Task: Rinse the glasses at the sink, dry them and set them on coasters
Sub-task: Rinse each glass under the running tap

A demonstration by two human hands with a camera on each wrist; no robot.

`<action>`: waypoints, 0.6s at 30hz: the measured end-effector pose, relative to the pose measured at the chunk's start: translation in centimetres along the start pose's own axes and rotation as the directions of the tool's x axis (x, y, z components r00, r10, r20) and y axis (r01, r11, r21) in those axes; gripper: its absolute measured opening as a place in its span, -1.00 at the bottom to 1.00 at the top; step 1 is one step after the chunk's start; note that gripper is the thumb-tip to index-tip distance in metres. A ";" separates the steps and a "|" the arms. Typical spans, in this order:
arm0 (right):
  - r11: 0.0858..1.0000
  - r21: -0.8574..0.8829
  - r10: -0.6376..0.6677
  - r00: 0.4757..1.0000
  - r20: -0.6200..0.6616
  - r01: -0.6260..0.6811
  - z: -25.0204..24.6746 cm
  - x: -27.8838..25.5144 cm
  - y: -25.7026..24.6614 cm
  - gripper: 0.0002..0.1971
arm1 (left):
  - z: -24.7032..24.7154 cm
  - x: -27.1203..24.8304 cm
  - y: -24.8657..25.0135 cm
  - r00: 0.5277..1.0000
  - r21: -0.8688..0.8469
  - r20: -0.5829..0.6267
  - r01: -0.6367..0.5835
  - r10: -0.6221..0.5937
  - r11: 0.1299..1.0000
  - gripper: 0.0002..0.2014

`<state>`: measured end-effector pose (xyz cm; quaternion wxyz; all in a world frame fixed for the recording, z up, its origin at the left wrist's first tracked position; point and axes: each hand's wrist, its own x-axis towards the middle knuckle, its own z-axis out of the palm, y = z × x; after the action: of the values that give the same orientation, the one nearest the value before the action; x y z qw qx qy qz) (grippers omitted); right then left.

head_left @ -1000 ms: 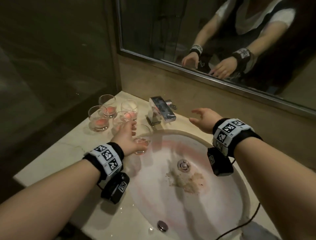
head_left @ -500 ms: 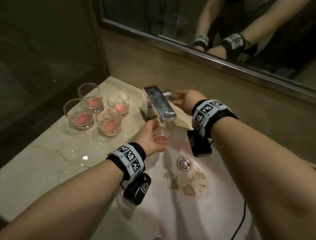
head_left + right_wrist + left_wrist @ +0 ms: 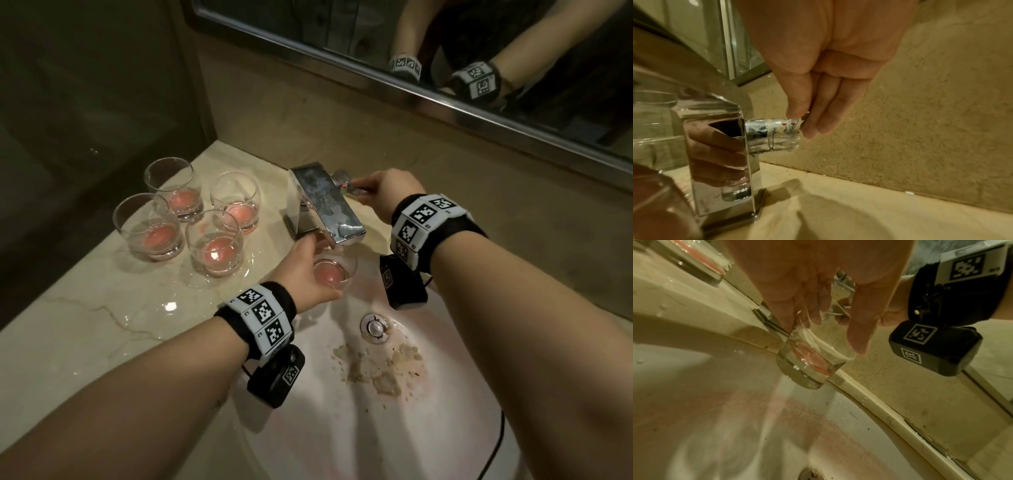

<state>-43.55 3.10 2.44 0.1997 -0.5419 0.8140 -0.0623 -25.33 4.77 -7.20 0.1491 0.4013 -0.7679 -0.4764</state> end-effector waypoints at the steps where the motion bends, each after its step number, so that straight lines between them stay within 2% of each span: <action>1: 1.000 0.007 -0.003 1.000 0.006 0.003 0.0 0.1 0.1 -0.69 | 0.0 0.1 0.0 1.000 -0.003 0.002 -0.003 0.003 1.000 -0.12; 11: 0.998 0.055 -0.020 0.999 0.031 0.019 -0.2 -0.1 0.3 -0.65 | 0.1 0.4 -0.4 0.999 0.011 -0.013 -0.032 0.032 0.999 -0.13; 13: 0.997 0.069 -0.026 0.998 0.053 0.023 0.2 -0.6 0.4 -0.56 | 0.1 0.4 -0.3 1.000 0.014 -0.009 -0.027 0.027 1.000 -0.11; 15: 0.991 0.132 -0.018 1.000 -0.012 0.019 1.4 -1.5 1.1 -0.43 | 0.0 0.4 -0.3 1.000 0.005 -0.012 -0.018 0.018 1.000 -0.09; 18: 0.943 0.334 -0.015 1.000 0.004 0.013 4.1 -3.5 2.9 -0.23 | -0.1 0.2 -0.3 0.999 -0.043 -0.031 0.015 -0.016 0.999 -0.08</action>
<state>-43.29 7.91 -1.29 0.2905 -0.5061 0.7873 -0.1990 -25.29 4.47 -7.43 0.1660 0.4116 -0.7519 -0.4874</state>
